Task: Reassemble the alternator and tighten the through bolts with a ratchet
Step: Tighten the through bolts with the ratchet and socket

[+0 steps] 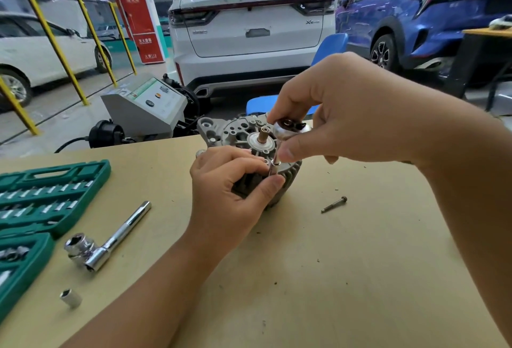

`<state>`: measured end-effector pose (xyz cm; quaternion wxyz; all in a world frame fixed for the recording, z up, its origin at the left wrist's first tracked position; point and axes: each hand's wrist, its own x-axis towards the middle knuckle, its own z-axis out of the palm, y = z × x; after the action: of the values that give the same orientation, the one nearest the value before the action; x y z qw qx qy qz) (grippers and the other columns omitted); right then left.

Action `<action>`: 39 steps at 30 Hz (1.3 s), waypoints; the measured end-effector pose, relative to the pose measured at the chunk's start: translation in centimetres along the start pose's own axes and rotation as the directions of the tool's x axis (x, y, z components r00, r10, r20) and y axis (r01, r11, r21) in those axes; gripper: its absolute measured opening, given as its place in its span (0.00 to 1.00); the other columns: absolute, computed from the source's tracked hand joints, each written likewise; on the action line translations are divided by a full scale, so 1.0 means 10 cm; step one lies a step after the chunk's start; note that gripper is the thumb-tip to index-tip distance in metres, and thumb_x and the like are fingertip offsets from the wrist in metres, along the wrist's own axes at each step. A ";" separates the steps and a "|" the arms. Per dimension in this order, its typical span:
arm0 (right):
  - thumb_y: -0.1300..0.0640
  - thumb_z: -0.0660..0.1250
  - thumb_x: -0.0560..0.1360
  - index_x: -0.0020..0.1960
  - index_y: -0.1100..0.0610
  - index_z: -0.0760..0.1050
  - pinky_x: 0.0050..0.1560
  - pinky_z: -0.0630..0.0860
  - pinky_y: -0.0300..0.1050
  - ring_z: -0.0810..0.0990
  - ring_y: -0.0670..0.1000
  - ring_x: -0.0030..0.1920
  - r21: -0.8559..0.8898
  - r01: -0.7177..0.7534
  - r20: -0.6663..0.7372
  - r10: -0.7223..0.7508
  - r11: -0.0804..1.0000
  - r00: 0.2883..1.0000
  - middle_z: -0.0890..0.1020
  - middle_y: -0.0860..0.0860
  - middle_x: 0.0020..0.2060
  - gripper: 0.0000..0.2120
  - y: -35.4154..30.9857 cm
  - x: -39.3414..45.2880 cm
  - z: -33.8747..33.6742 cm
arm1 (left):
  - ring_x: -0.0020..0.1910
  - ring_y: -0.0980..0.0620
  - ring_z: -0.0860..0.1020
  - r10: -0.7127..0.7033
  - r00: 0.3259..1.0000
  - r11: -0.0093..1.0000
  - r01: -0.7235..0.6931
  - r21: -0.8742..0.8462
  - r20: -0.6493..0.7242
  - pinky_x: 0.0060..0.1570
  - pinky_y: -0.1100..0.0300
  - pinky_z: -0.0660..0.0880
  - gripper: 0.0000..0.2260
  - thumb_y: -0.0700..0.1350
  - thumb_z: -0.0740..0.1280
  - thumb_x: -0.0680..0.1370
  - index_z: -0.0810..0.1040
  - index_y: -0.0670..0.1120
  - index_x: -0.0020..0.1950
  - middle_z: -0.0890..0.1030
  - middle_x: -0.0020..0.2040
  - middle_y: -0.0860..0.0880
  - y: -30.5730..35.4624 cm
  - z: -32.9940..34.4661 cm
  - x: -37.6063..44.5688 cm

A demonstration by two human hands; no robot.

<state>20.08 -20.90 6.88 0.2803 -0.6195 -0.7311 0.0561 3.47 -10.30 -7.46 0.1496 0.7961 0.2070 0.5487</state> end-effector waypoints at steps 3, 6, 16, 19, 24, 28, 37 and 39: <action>0.46 0.80 0.68 0.53 0.50 0.83 0.21 0.74 0.34 0.81 0.44 0.23 -0.045 -0.049 0.003 0.049 0.998 0.999 0.86 0.47 0.43 0.17 -0.06 0.00 0.01 | 0.51 0.50 0.79 0.011 1.000 1.000 -0.011 0.026 -0.011 0.53 0.35 0.73 0.11 0.55 0.75 0.74 0.87 0.47 0.45 0.82 0.45 0.56 0.02 0.00 0.01; 0.44 0.78 0.71 0.52 0.52 0.80 0.22 0.78 0.40 0.82 0.46 0.23 -0.122 -0.134 0.039 0.139 0.984 0.990 0.86 0.52 0.37 0.16 -0.12 0.02 0.04 | 0.49 0.48 0.79 0.023 0.999 0.998 -0.021 0.055 -0.024 0.53 0.34 0.72 0.11 0.55 0.76 0.74 0.87 0.47 0.44 0.82 0.44 0.55 0.01 0.01 0.00; 0.41 0.74 0.75 0.47 0.55 0.79 0.27 0.82 0.46 0.82 0.48 0.23 -0.274 -0.142 0.158 0.190 0.951 0.969 0.83 0.49 0.26 0.17 -0.30 0.02 0.07 | 0.40 0.51 0.79 0.161 0.986 0.983 -0.158 0.089 -0.031 0.46 0.31 0.71 0.08 0.49 0.74 0.78 0.85 0.47 0.42 0.78 0.41 0.60 0.11 0.02 0.08; 0.39 0.73 0.74 0.51 0.55 0.80 0.32 0.76 0.38 0.81 0.45 0.29 -0.378 -0.044 0.128 0.100 0.925 0.987 0.78 0.48 0.29 0.19 -0.28 0.04 0.08 | 0.34 0.55 0.74 0.146 0.989 0.989 -0.146 -0.028 0.000 0.37 0.34 0.71 0.09 0.42 0.74 0.77 0.80 0.51 0.39 0.74 0.34 0.61 0.14 0.05 0.14; 0.53 0.74 0.74 0.66 0.38 0.77 0.36 0.70 0.29 0.73 0.34 0.38 -0.396 0.082 0.197 -0.003 0.915 0.980 0.74 0.34 0.36 0.22 -0.22 -0.04 -0.03 | 0.35 0.48 0.79 0.087 0.993 0.993 -0.080 -0.088 0.078 0.38 0.48 0.75 0.11 0.47 0.72 0.78 0.84 0.39 0.43 0.82 0.35 0.48 0.15 -0.01 0.14; 0.58 0.69 0.79 0.60 0.41 0.81 0.41 0.78 0.42 0.79 0.47 0.46 -0.491 0.061 0.100 -0.013 0.869 0.995 0.80 0.41 0.44 0.15 -0.18 -0.02 -0.02 | 0.35 0.50 0.77 0.099 0.992 0.991 -0.090 -0.094 0.085 0.37 0.52 0.73 0.12 0.47 0.70 0.78 0.83 0.39 0.42 0.80 0.36 0.49 0.15 -0.05 0.12; 0.48 0.73 0.72 0.44 0.48 0.81 0.28 0.67 0.40 0.77 0.49 0.35 -0.483 0.020 0.086 0.024 0.876 0.996 0.79 0.45 0.33 0.05 -0.25 -0.07 0.06 | 0.34 0.51 0.77 0.113 0.988 0.989 -0.101 -0.112 0.104 0.34 0.53 0.73 0.11 0.47 0.69 0.79 0.84 0.39 0.46 0.80 0.35 0.50 0.14 -0.08 0.08; 0.53 0.71 0.75 0.50 0.44 0.81 0.30 0.66 0.41 0.79 0.52 0.40 -0.538 -0.009 -0.009 0.005 0.843 1.000 0.78 0.44 0.39 0.06 -0.26 -0.08 0.07 | 0.34 0.51 0.76 0.106 0.987 0.989 -0.092 -0.114 0.118 0.35 0.52 0.73 0.12 0.48 0.69 0.80 0.83 0.40 0.46 0.80 0.35 0.51 0.12 -0.10 0.09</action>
<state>17.57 -22.01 7.13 0.0979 -0.6762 -0.7141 -0.1523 3.00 -10.87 -5.86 0.1777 0.8285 0.1273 0.5156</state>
